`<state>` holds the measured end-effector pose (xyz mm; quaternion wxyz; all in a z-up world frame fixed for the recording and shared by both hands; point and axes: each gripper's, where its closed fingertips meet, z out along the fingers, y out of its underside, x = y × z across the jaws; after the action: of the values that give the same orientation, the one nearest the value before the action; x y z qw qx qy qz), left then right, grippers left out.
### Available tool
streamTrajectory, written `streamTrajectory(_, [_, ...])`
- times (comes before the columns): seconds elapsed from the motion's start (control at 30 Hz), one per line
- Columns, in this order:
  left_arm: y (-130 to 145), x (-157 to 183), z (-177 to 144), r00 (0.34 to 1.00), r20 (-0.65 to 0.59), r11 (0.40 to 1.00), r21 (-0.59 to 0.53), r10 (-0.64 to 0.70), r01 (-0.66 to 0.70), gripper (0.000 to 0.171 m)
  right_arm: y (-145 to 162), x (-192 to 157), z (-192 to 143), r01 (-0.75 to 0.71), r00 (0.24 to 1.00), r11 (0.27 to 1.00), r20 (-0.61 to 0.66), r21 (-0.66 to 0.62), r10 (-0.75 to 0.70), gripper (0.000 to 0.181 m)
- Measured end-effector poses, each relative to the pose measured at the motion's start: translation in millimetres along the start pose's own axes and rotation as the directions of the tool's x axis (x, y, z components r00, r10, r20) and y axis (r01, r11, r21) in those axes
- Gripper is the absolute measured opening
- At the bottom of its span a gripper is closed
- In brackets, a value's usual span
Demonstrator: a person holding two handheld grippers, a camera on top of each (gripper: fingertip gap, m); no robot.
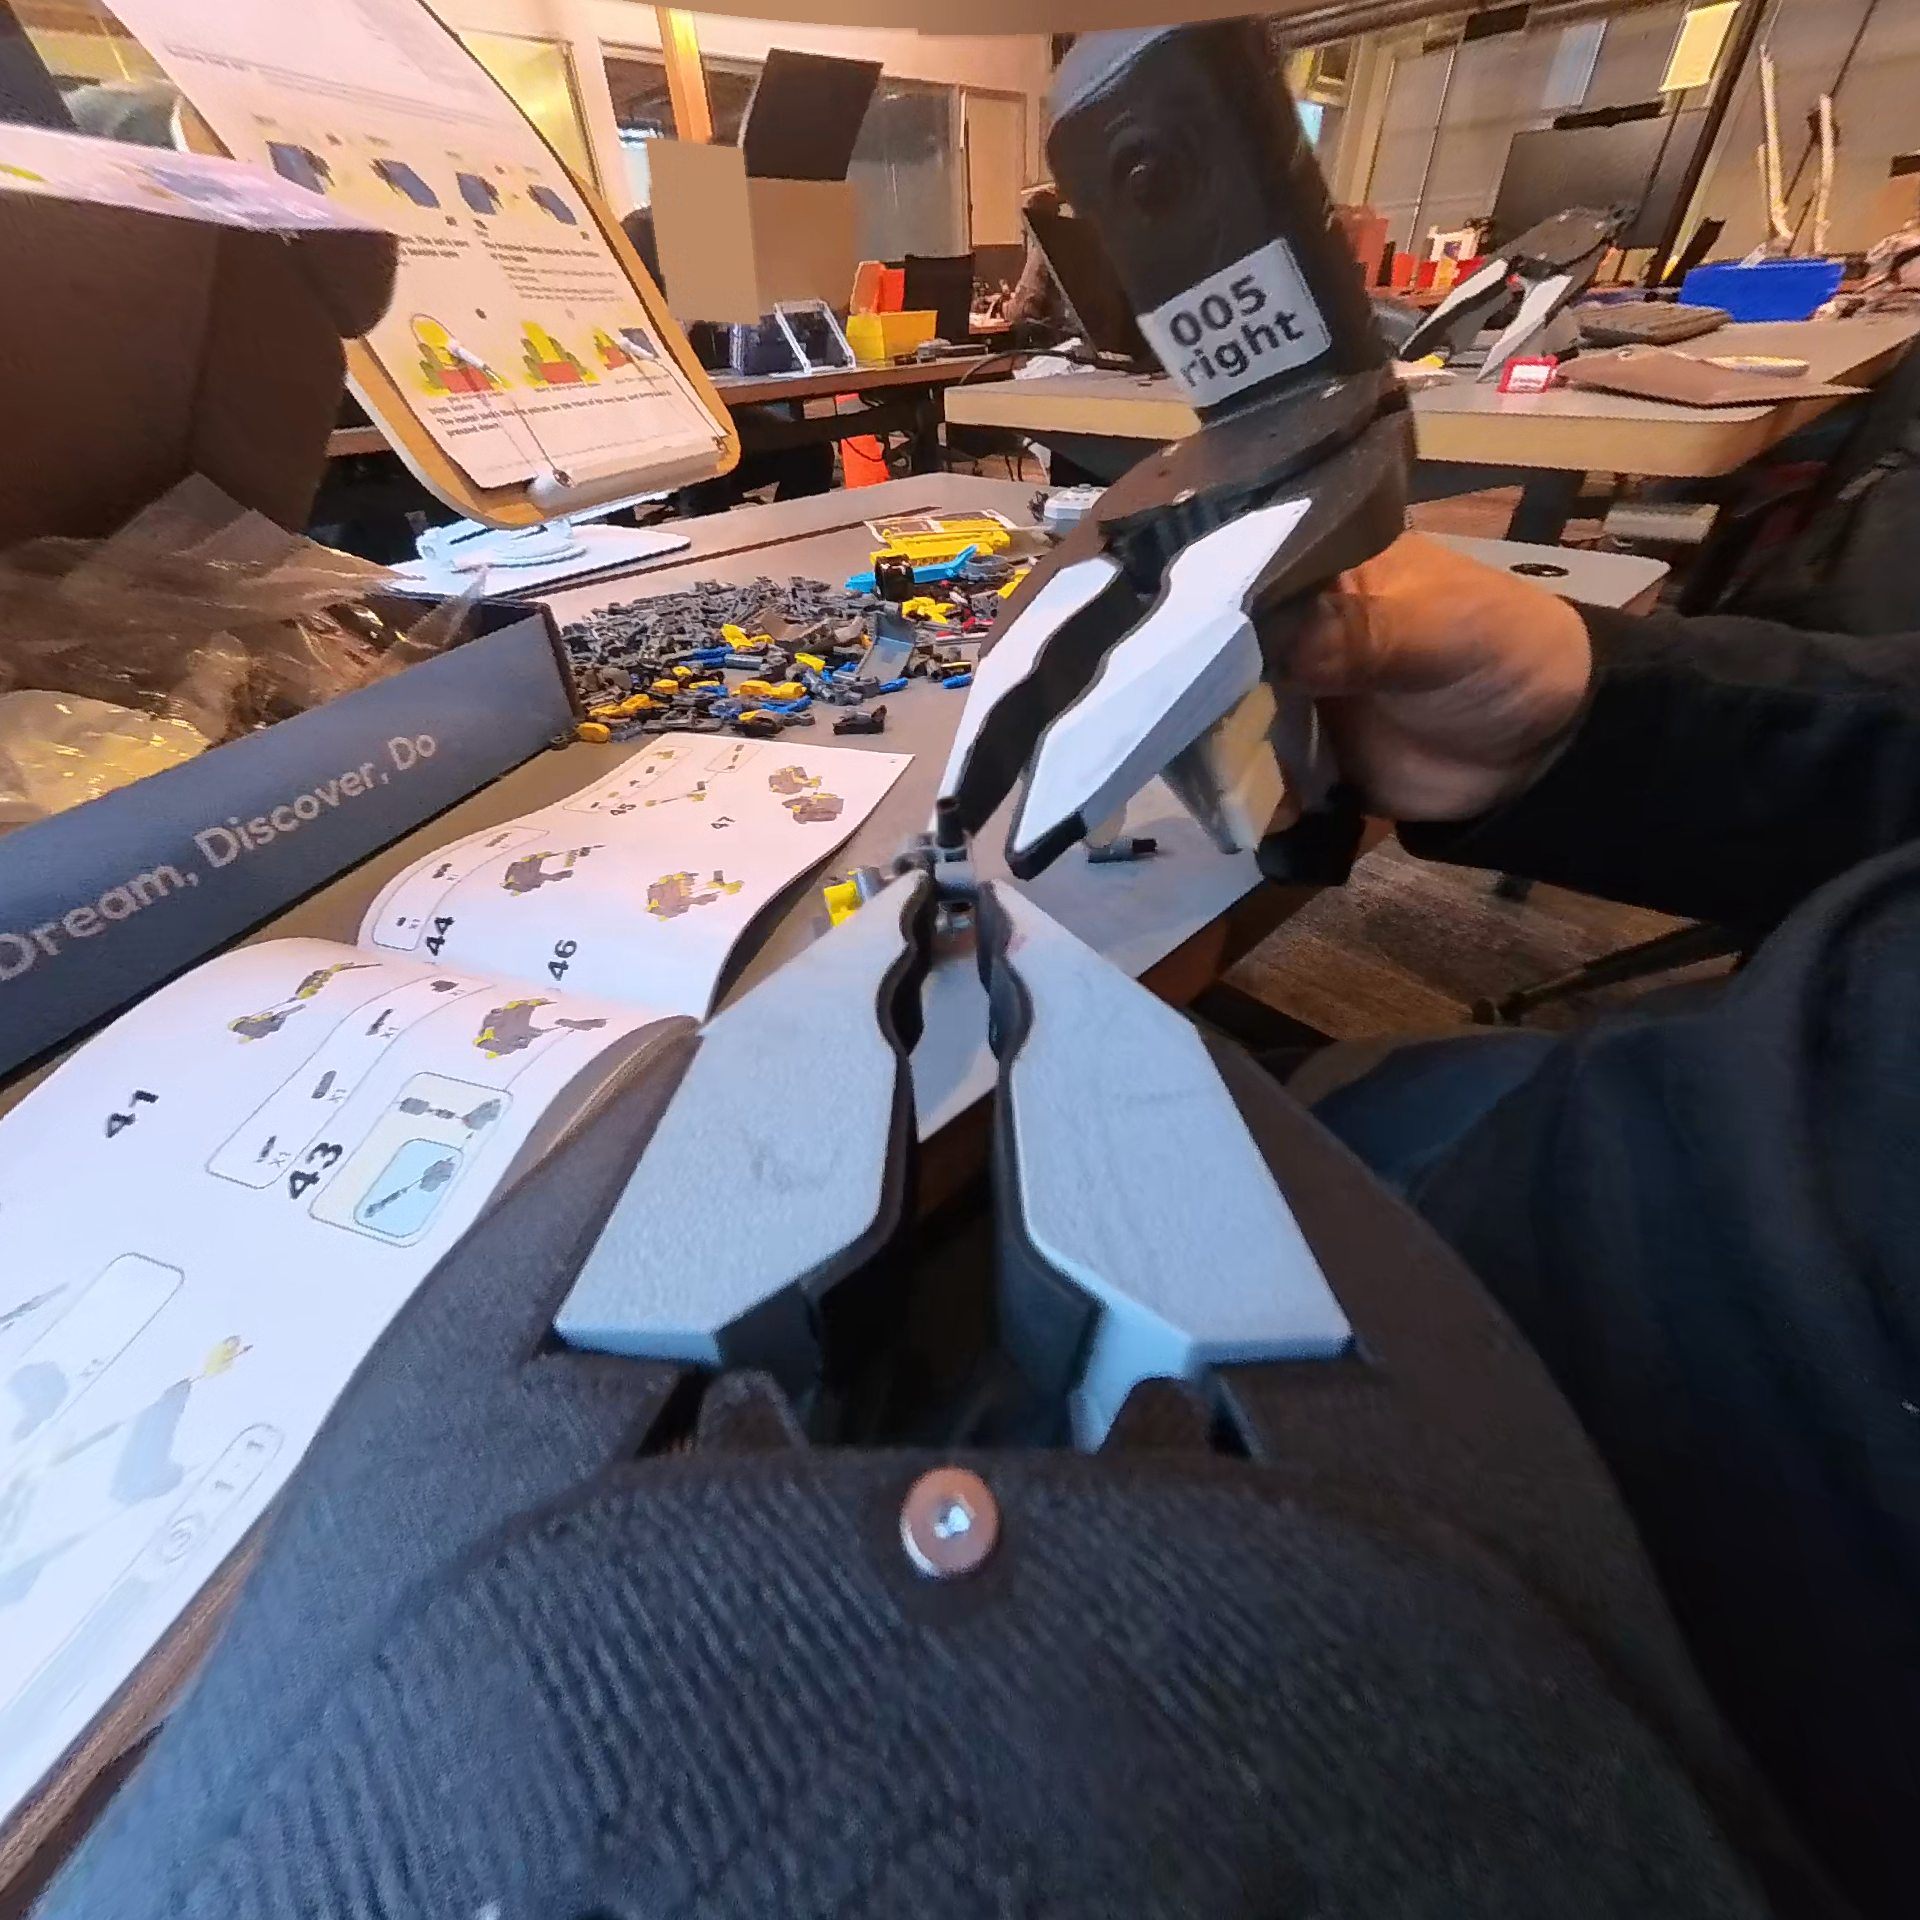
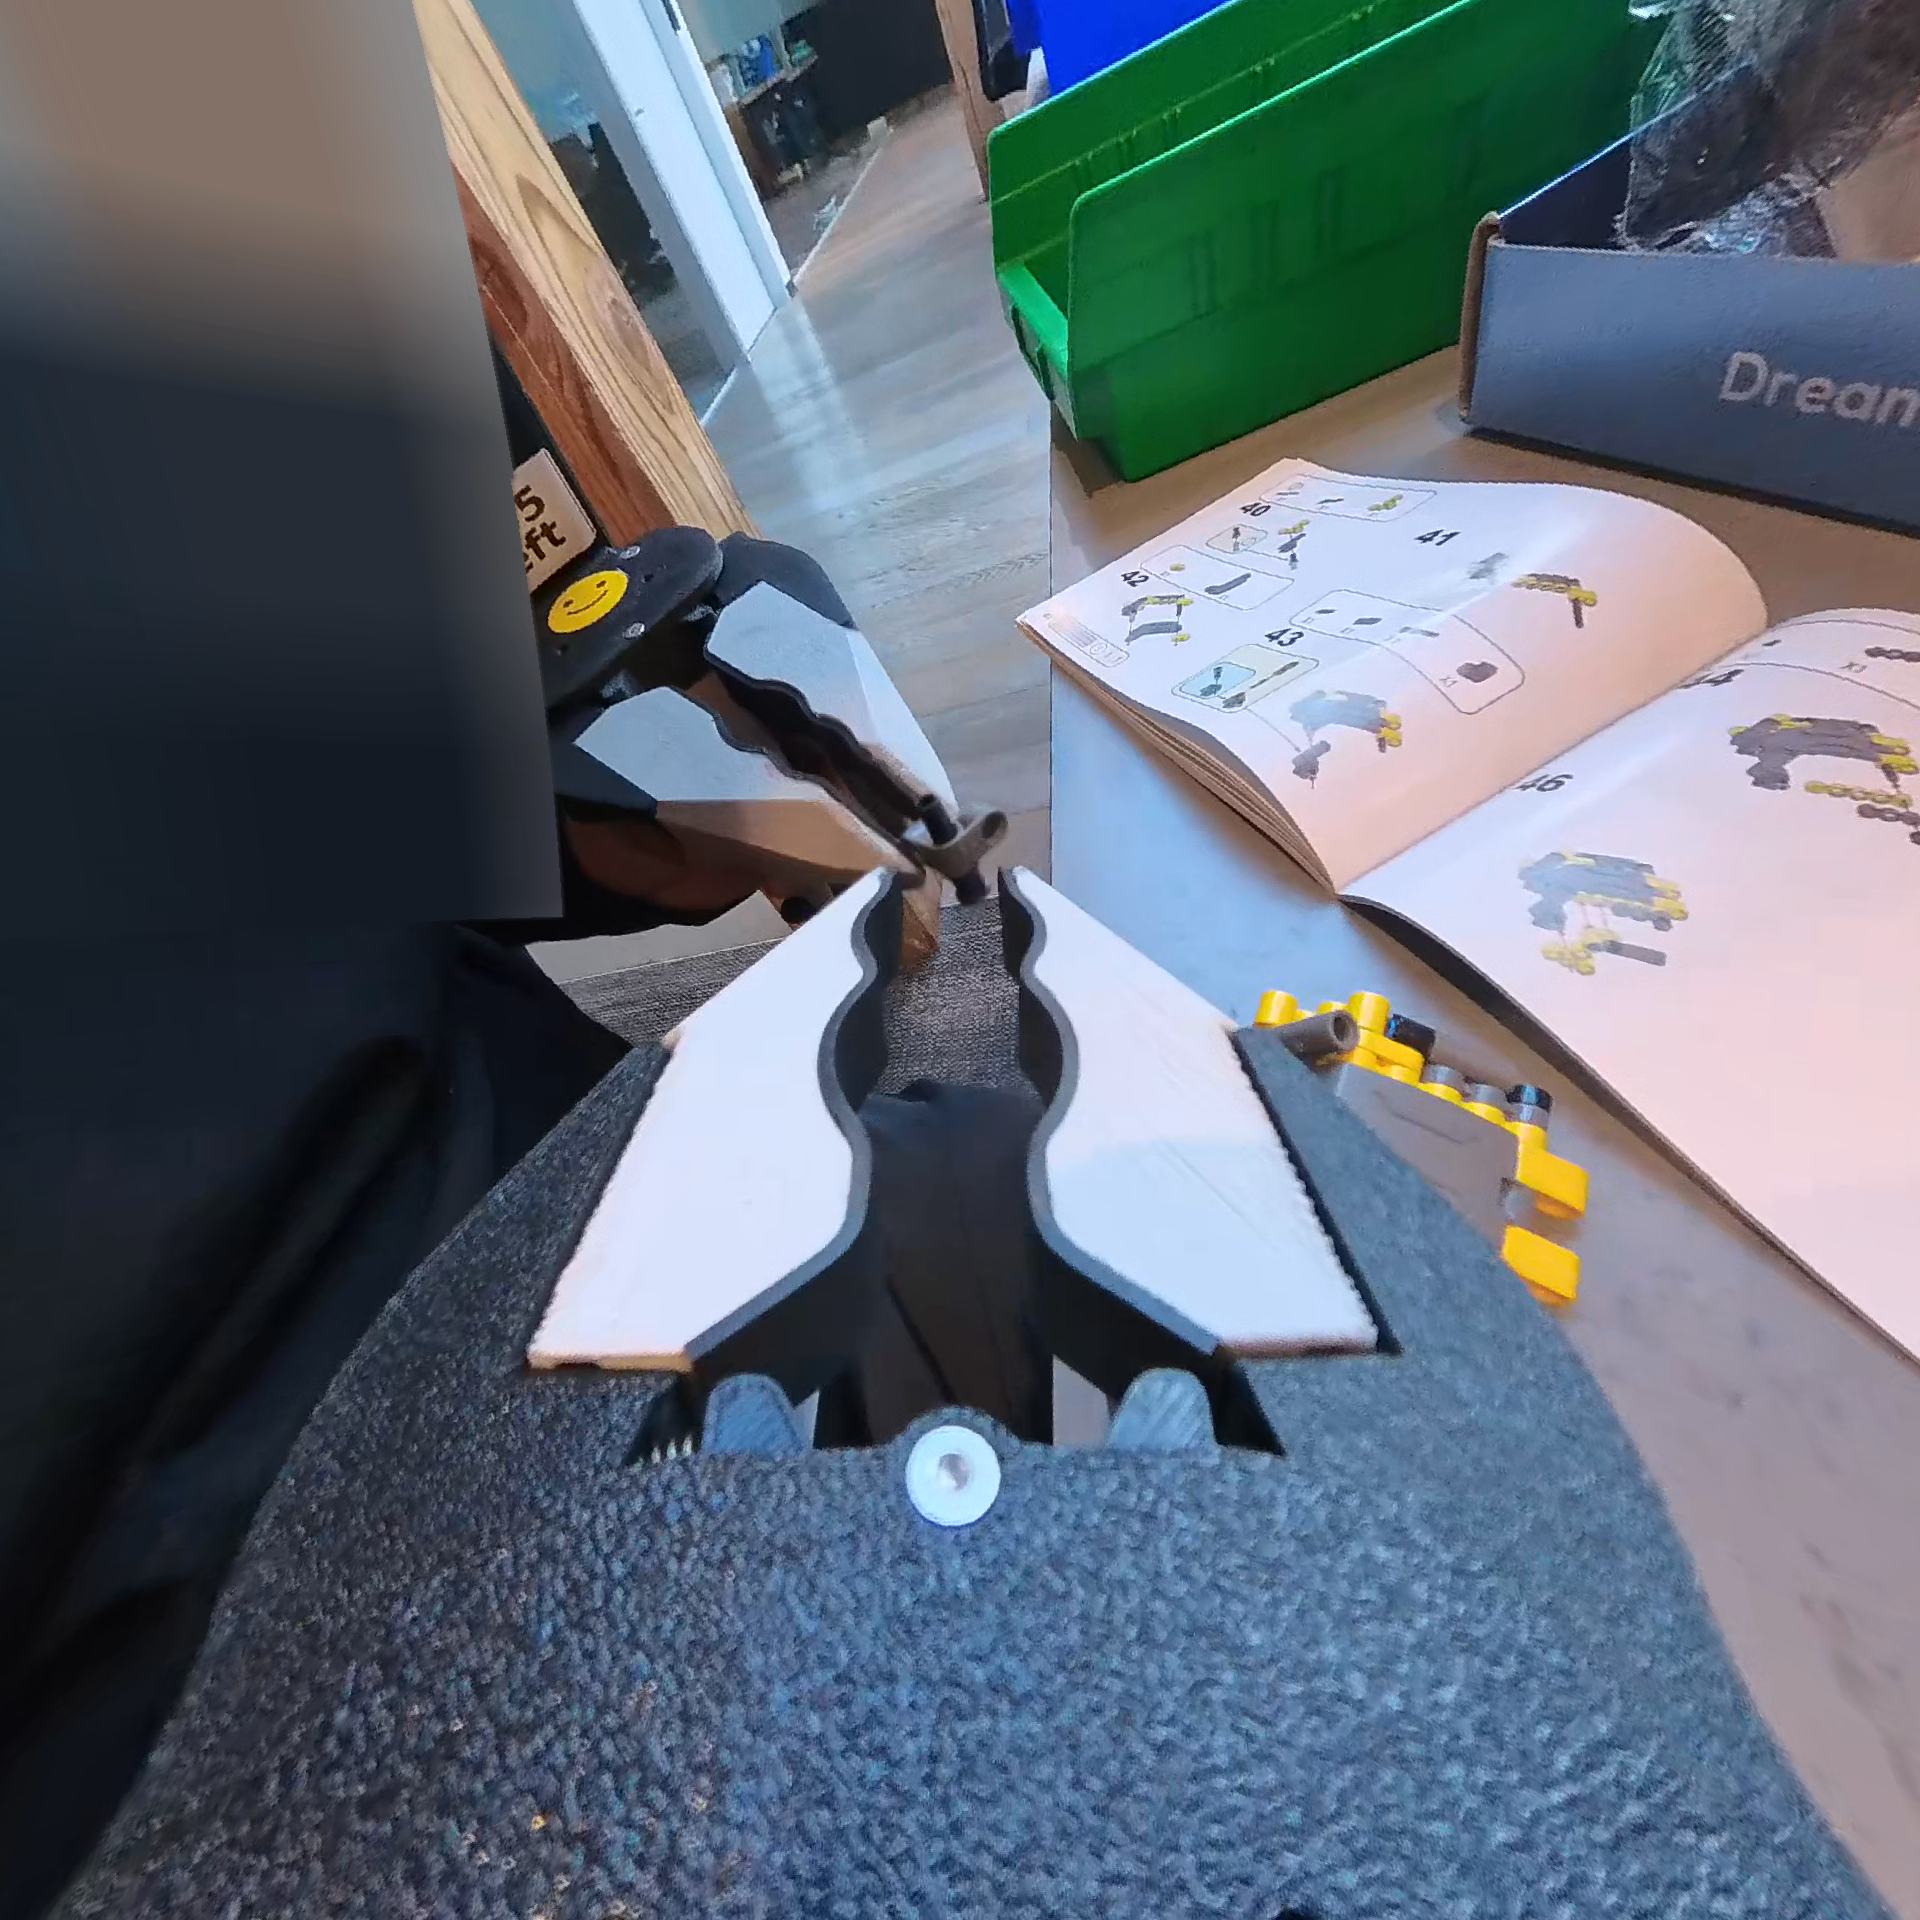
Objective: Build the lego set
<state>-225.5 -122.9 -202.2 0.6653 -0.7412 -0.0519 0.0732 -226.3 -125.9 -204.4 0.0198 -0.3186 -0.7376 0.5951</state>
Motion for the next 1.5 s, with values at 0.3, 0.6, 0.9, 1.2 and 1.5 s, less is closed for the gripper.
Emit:
streamTrajectory(0.3, [-2, -3, -2, 1.0, -0.007, 1.0, 0.02, -0.023, 0.023, 0.006, -3, 1, 5, -0.002, 1.0, 1.0, 0.011, -0.001, 0.002, 0.018])
streamTrajectory(0.6, [-3, -8, -4, 1.0, -0.002, 0.999, 0.03, -0.022, 0.022, 0.006, -3, 2, 10, 0.018, 1.0, 1.0, 0.018, -0.007, -0.018, 0.018])
streamTrajectory(0.9, [-5, -11, -6, 0.999, -0.013, 0.998, 0.052, -0.039, 0.04, 0.006, -8, 2, 13, 0.041, 0.998, 0.999, 0.038, 0.004, -0.041, 0.018])
streamTrajectory(1.2, [0, -16, -7, 0.994, -0.039, 0.994, 0.045, -0.1, 0.102, 0.006, -9, 4, 17, 0.103, 0.995, 0.995, 0.012, -0.007, -0.103, 0.014])
streamTrajectory(1.5, [4, -5, -4, 0.991, -0.089, 0.995, 0.017, -0.1, 0.102, 0.006, -13, -2, 12, 0.129, 0.992, 0.991, 0.005, 0.02, -0.129, 0.008])
